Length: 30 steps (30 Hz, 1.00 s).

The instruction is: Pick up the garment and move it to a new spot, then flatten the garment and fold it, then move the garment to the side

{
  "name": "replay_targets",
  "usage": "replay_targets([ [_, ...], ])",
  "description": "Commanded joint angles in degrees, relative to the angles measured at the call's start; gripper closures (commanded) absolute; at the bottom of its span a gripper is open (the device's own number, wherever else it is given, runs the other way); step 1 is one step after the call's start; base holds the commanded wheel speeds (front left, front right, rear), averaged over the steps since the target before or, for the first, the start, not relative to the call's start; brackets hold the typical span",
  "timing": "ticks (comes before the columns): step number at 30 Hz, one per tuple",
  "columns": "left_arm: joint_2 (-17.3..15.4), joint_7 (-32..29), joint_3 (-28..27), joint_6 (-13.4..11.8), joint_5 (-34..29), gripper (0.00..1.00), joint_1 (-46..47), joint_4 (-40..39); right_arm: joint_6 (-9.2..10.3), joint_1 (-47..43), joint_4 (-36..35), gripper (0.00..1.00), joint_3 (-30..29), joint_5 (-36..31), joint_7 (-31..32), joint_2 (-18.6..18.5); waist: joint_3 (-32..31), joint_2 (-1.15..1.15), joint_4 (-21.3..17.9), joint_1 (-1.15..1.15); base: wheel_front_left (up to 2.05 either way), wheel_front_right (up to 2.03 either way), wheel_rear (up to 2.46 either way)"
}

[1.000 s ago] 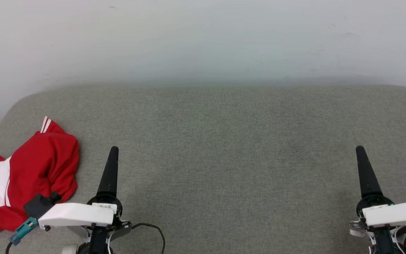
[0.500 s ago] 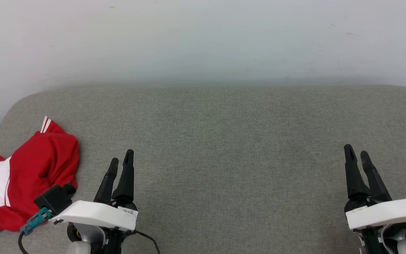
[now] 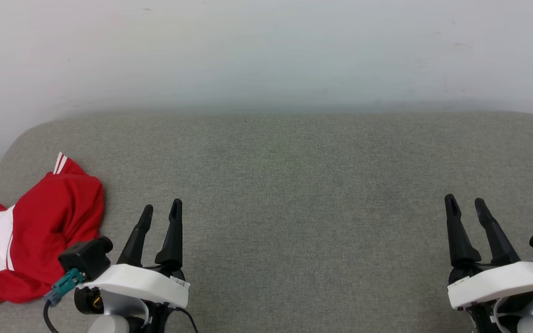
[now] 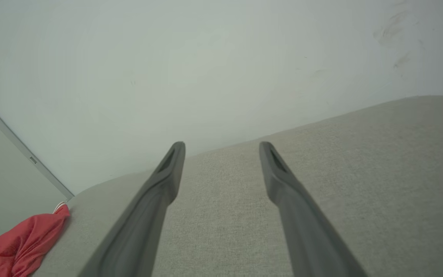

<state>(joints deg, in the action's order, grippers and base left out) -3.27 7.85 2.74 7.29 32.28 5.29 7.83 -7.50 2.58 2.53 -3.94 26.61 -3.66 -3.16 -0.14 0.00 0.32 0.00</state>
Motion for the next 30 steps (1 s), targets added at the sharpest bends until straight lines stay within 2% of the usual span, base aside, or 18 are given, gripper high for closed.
replay_targets([
  [1,-0.4,0.6,0.0,-0.3,-2.1,0.00,1.3,-0.4,0.01,0.1,-0.9,0.00,-0.2,-2.0,0.1,-0.1,0.0,0.00,0.0,0.00,0.00,0.00,0.00],
  [7,-0.8,1.7,0.5,-1.1,-8.0,0.00,1.5,-0.1,0.01,-0.5,-1.5,0.00,-0.5,-8.2,0.5,0.1,0.0,0.00,0.1,0.00,0.00,0.00,0.00],
  [15,-1.2,2.9,1.1,-1.7,-13.0,0.00,1.4,0.1,0.01,-1.0,-2.5,0.00,-0.8,-13.4,0.8,0.3,0.0,0.00,0.1,0.00,0.00,0.00,0.00],
  [30,-1.4,4.7,1.6,-2.9,-20.2,0.00,1.5,2.1,0.01,-2.0,-3.9,0.00,-1.3,-19.6,1.9,0.3,-0.2,0.00,0.2,0.00,0.00,0.00,0.00],
])
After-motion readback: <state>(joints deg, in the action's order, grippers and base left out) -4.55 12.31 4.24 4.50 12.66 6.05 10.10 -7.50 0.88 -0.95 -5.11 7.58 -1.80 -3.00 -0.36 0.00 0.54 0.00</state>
